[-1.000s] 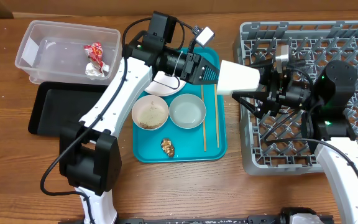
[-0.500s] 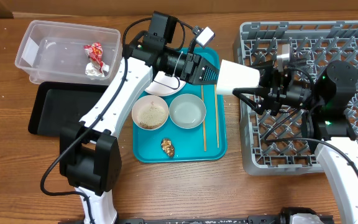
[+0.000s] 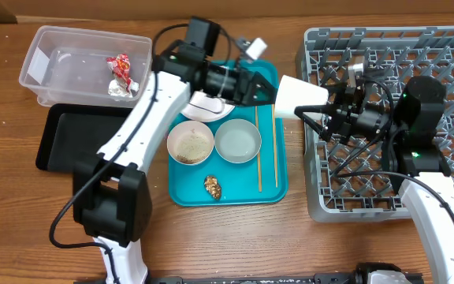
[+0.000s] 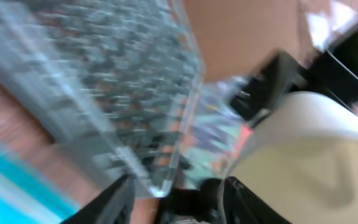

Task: Sort waste into correct bins and load items into the dishwasher

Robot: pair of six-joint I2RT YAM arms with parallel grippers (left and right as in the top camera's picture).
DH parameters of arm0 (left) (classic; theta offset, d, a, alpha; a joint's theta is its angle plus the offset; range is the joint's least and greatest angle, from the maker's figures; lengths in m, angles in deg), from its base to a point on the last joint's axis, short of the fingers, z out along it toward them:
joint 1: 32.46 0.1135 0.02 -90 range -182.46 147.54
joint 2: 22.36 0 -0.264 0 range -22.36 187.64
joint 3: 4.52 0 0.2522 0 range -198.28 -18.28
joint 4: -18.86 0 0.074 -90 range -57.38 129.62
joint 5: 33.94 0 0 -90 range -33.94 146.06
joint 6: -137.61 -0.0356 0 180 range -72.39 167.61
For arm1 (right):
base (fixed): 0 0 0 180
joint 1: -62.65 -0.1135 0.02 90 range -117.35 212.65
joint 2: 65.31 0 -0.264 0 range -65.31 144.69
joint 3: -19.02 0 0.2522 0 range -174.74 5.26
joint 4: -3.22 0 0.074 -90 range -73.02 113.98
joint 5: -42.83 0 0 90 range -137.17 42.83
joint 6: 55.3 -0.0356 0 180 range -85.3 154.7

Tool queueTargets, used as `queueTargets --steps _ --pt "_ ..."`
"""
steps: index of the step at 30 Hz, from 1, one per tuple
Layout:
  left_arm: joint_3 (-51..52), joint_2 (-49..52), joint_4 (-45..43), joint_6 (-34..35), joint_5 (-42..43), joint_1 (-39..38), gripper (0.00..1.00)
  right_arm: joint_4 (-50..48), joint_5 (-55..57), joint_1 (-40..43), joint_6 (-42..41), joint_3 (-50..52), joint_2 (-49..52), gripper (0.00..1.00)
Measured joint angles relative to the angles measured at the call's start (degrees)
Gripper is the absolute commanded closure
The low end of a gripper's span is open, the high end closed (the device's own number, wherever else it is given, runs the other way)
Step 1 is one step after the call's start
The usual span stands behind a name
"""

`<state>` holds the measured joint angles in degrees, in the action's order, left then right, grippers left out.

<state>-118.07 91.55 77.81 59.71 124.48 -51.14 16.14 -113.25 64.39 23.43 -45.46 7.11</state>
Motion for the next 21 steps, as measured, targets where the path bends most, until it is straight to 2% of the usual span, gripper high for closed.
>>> queueTargets --steps 3,7,14,21 --pt "0.00 0.00 5.09 -0.55 -6.84 4.87 0.49 4.11 5.33 0.00 -0.50 -0.02 -0.04 0.87" --pt "0.00 -1.03 12.46 -2.25 -18.21 10.49 0.49 9.46 13.38 0.22 -0.68 -0.07 -0.04 0.96" --pt "0.00 -9.27 19.85 -4.15 -38.82 14.49 0.46 28.72 28.63 3.37 -0.68 -5.92 -0.04 0.96" --pt "0.00 -14.25 20.90 -4.81 -50.49 15.06 0.43 48.59 46.03 8.04 -0.76 -20.15 -0.09 0.96"
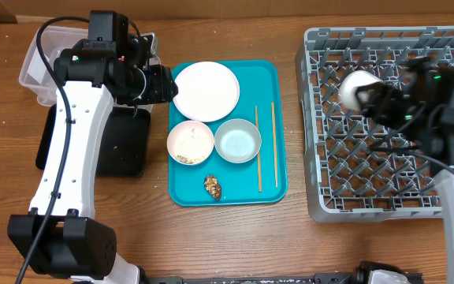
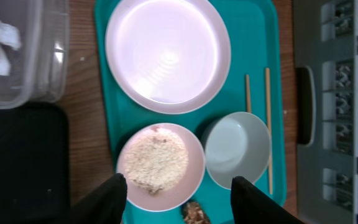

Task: Sort waste into correct bins and load items into the dishwasher

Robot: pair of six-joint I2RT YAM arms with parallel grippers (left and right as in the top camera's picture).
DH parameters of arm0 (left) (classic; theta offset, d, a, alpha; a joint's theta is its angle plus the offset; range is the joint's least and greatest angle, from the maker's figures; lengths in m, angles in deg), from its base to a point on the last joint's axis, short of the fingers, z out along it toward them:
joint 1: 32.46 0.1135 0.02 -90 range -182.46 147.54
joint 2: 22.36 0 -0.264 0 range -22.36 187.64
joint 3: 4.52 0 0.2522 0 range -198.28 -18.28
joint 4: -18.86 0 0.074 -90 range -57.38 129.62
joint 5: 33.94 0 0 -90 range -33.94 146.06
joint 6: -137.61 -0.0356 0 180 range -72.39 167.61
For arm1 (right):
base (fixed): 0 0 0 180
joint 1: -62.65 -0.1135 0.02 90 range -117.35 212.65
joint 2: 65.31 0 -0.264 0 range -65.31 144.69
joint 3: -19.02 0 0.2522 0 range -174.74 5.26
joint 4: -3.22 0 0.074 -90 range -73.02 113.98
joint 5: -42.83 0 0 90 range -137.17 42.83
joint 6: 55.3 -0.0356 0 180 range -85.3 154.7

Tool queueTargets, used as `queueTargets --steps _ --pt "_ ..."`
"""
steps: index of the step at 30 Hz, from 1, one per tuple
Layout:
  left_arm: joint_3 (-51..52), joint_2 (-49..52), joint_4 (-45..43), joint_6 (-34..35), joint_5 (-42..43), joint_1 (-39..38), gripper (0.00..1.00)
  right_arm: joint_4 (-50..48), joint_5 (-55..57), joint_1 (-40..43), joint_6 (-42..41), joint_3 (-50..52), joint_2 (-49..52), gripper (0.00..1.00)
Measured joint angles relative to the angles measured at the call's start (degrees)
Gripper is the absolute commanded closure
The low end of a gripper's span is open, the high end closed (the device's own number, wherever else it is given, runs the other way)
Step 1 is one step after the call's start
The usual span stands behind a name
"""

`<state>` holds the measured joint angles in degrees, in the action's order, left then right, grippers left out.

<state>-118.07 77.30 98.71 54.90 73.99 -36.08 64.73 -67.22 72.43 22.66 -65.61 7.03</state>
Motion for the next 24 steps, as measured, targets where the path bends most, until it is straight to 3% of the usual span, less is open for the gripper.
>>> queueTargets --steps 5,13,24 --pt "0.00 -0.13 -0.04 -0.02 -2.91 0.00 0.43 10.99 11.32 6.67 0.04 -7.19 -0.02 0.96" --pt "0.00 -0.13 0.00 -0.02 -3.91 0.00 0.43 20.72 24.61 18.60 -1.16 -10.99 4.59 0.96" --pt "0.00 -0.13 0.39 -0.02 -4.07 0.00 0.42 14.84 29.46 29.18 -2.80 -10.99 16.57 0.96"
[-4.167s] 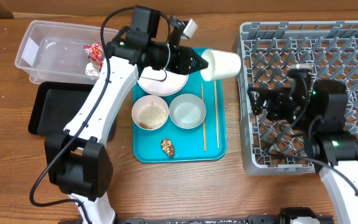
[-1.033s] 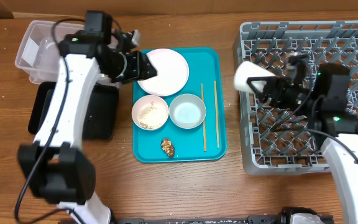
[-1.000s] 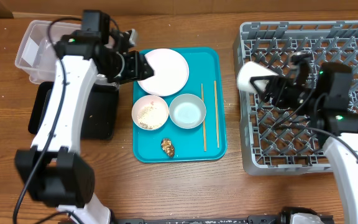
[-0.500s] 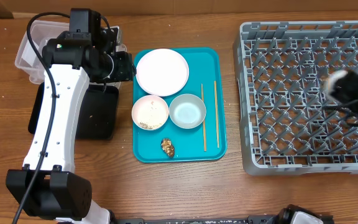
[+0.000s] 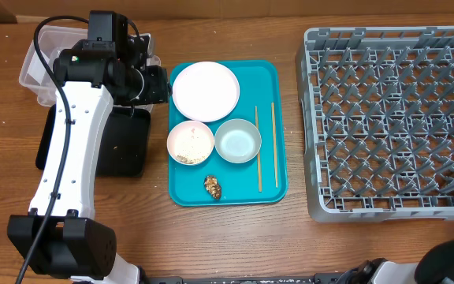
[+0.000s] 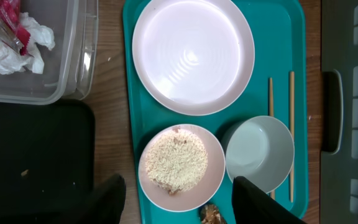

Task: Sort waste into correct bins and load items into the dishwasher

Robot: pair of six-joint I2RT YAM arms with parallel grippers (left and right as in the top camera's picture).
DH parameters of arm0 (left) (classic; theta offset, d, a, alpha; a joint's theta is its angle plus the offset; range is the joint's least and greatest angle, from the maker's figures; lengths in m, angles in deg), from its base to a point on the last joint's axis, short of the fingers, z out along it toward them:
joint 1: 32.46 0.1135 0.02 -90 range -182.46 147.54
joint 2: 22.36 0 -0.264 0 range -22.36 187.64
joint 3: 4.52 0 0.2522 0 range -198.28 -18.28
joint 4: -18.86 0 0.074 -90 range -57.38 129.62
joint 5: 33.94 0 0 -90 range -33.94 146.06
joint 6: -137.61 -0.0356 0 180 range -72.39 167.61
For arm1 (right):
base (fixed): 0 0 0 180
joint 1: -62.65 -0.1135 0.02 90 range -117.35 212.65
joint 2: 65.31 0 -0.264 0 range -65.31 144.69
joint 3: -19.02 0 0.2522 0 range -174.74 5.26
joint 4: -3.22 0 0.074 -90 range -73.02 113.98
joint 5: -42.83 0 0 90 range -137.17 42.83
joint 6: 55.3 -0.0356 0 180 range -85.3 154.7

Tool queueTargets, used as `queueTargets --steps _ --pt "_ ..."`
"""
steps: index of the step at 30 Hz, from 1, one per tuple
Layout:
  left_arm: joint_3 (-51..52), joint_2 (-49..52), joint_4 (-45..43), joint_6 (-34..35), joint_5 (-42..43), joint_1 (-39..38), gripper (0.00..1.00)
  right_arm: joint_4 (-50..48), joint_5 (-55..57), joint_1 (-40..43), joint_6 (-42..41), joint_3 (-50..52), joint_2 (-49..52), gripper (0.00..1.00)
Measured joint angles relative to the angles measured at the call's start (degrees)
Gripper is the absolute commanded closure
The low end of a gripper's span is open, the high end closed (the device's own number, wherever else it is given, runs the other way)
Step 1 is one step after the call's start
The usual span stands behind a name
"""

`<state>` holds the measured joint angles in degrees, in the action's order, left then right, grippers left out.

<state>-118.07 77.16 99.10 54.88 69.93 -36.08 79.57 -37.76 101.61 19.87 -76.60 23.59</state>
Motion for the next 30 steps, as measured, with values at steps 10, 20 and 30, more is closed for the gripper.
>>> queueTargets --steps 10,20,30 --pt "0.00 0.00 0.39 0.00 0.00 0.00 0.42 -1.66 -0.44 3.10 -1.42 0.00 7.80 0.87" --pt "0.00 0.00 0.44 -0.02 -0.02 0.00 0.37 -3.85 -2.80 3.10 -1.46 0.00 13.00 0.22" --pt "0.00 0.00 1.07 -0.02 0.00 0.00 0.34 3.56 -6.23 3.02 -1.66 -5.90 12.74 0.20"
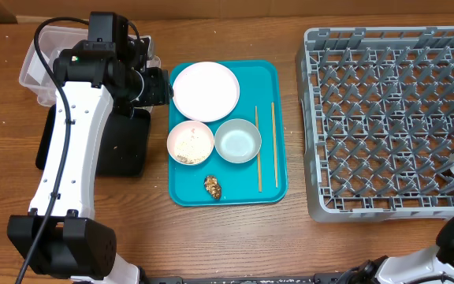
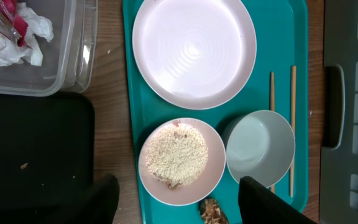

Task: Sort waste into correct bins and load items into the dishwasher
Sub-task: 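Reach the right gripper to the white bowl and grasp its rim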

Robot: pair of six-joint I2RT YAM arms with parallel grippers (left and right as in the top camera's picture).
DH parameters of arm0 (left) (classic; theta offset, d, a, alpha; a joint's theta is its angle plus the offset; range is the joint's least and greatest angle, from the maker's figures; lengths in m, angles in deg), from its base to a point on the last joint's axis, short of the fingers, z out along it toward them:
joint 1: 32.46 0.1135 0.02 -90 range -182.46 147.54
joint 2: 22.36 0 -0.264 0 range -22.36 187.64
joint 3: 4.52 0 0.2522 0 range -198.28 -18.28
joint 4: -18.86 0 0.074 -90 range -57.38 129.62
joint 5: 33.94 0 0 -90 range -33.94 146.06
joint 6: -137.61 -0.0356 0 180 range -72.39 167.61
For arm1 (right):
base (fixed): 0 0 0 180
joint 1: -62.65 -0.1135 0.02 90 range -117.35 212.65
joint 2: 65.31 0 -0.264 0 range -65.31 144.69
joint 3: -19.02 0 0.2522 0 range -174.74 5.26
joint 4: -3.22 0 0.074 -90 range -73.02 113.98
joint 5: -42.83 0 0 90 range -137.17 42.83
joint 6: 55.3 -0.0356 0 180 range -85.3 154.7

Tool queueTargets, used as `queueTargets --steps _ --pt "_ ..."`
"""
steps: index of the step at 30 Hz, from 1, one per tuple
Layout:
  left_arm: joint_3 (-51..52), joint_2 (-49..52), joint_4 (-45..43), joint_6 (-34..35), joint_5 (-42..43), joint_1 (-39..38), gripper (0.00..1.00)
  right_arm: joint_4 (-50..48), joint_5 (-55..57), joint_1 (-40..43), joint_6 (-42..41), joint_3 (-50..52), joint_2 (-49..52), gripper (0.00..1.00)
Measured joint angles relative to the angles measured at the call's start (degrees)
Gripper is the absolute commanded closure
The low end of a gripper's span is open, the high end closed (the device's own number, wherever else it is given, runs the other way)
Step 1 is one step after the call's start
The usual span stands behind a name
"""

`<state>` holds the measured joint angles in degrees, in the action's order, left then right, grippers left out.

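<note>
On the teal tray lie a white plate, a pink bowl of rice, an empty pale bowl, two chopsticks and a brown food scrap. My left gripper hovers open and empty above the tray's left side. At the overhead's right edge a white rounded shape shows over the rack's rim. The right gripper's jaws cannot be made out there.
A grey dish rack fills the right of the table. A clear bin holding a red wrapper and tissue stands at the back left. In front of it lies a black tray.
The left gripper has barely shifted above the tray and stays open. At the right edge the white shape sits lower and shows more.
First my right gripper held a white cup between tray and rack, with the left gripper close beside it. Then the left arm was back at the tray's left side, and the right carried the cup over the rack. Since then the right arm has been at the frame's right edge.
</note>
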<state>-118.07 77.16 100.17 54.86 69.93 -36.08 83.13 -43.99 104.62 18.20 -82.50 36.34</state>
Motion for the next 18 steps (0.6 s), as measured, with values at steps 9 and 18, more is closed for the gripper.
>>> queueTargets --steps 9,18 --pt "0.00 0.00 0.00 0.00 -0.04 0.00 0.28 0.35 -17.49 -6.40 4.52 -9.01 -7.80 0.21" --pt "0.00 0.00 0.17 0.00 -1.55 0.00 0.26 2.64 -26.45 -33.73 12.55 -9.46 -7.96 0.21"
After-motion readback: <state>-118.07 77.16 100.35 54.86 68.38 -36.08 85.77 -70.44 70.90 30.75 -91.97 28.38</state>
